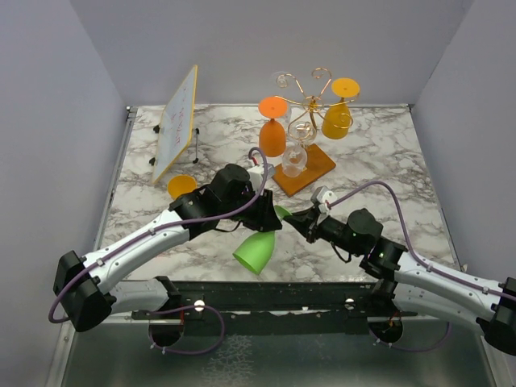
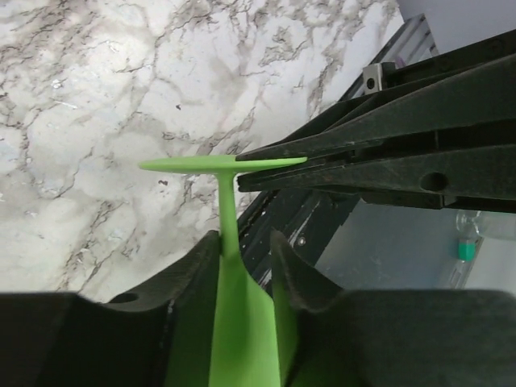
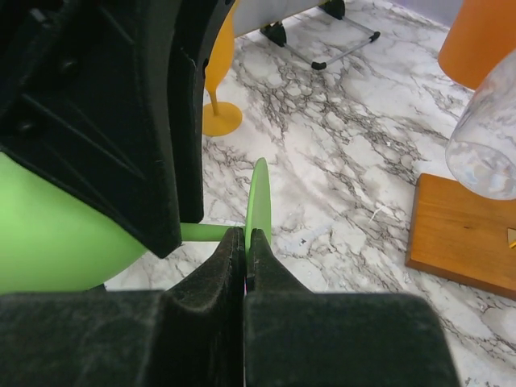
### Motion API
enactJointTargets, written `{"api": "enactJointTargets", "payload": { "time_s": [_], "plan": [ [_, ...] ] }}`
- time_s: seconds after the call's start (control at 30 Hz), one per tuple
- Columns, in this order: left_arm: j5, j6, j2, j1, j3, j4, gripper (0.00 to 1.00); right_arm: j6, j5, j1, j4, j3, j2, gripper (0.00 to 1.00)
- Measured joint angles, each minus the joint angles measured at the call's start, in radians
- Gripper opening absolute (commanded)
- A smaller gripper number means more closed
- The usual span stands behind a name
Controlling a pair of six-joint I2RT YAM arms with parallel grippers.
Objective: Place the wine glass upside down on the wine glass rack
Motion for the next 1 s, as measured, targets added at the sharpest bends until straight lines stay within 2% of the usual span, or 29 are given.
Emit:
{"api": "enactJointTargets", "payload": {
  "time_s": [0.3,0.43,0.53,0.63,0.83,1.0],
  "plan": [
    [0.011,0.031,0.017,0.005,-0.018,-0.005,0.24,-0.034,-0.006,0.009,0.007,-0.008,0.009,0.01],
    [0.035,0.050,0.052,0.002,-0.018,-0.009,0.16,-0.048,-0.023,0.009,0.025,-0.009,0.011,0.01],
    [0.048,0.064,0.072,0.002,-0.018,-0.013,0.01,-0.065,-0.042,0.009,0.026,-0.018,0.010,0.01],
    [0.063,0.078,0.088,0.001,-0.018,-0.015,0.00,-0.072,-0.056,0.009,0.024,-0.028,0.007,0.02],
    [0.065,0.113,0.089,0.001,-0.017,-0.017,0.00,-0.007,-0.047,0.010,0.001,-0.014,0.006,0.45],
    [0.013,0.159,0.011,-0.005,-0.061,0.013,0.00,0.134,0.011,0.010,-0.055,0.052,-0.033,0.66]
  ]
}}
